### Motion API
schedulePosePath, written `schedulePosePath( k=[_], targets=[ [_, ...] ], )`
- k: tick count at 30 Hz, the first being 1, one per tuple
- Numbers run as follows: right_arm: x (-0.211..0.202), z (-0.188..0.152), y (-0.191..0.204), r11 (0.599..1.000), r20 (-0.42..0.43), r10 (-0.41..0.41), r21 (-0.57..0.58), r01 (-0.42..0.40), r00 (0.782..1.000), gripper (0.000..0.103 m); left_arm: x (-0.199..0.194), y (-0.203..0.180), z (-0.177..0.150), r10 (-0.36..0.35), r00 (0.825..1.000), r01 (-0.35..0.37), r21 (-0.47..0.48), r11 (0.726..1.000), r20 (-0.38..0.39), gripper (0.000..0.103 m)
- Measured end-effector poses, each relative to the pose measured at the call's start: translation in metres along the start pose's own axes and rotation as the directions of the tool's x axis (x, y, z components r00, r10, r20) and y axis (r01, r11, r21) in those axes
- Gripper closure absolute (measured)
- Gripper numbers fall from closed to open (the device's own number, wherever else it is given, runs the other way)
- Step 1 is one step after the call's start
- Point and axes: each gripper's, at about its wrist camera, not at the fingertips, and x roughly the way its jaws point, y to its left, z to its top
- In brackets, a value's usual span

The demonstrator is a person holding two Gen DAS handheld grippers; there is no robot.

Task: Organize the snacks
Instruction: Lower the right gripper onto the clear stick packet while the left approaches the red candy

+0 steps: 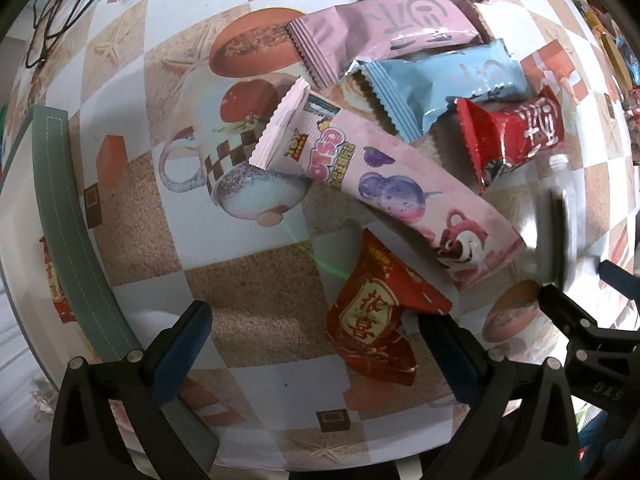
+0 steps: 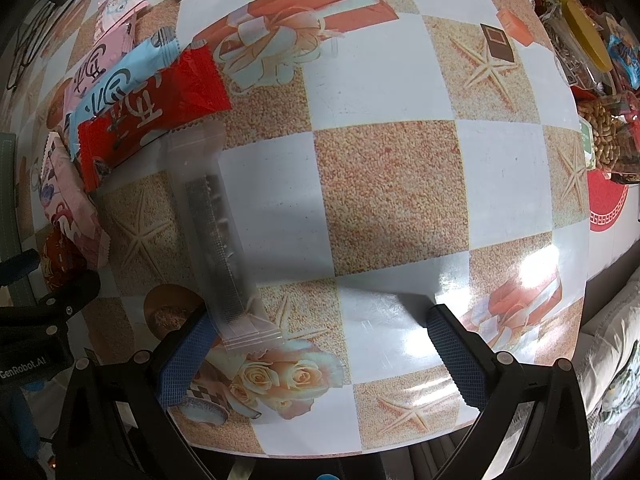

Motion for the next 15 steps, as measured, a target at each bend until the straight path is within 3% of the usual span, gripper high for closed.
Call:
schedulePosePath(
  k=[5,10,13,15],
  targets=[
    [0.000,-0.002,0.000,1.000,0.007,-0.001,-0.001,0.001,1.000,0.000,0.006,0.003,0.000,0.003,1.000,-0.003,0.003,1.000,-0.001,0.000],
    [-0.002,0.006,0.009,0.999,-0.001,-0.014,-0.032,0.014,1.000,0.000,0.007,-0.009,-0.004,0.037,0.999,-0.037,0.072,0.997,0.004,0.001],
    [-0.004,0.017,0.019,0.996,-0.008,-0.027,-0.083,0.027,1.000,0.000,0.004,-0.006,-0.005,0.015,1.000,-0.015,0.065,0.998,0.009,0.006],
    [-0.004,0.023,0.020,0.996,-0.020,-0.021,-0.085,0.020,1.000,0.000,0.002,-0.004,-0.006,-0.013,1.000,0.013,0.056,0.998,0.007,0.016]
  ],
)
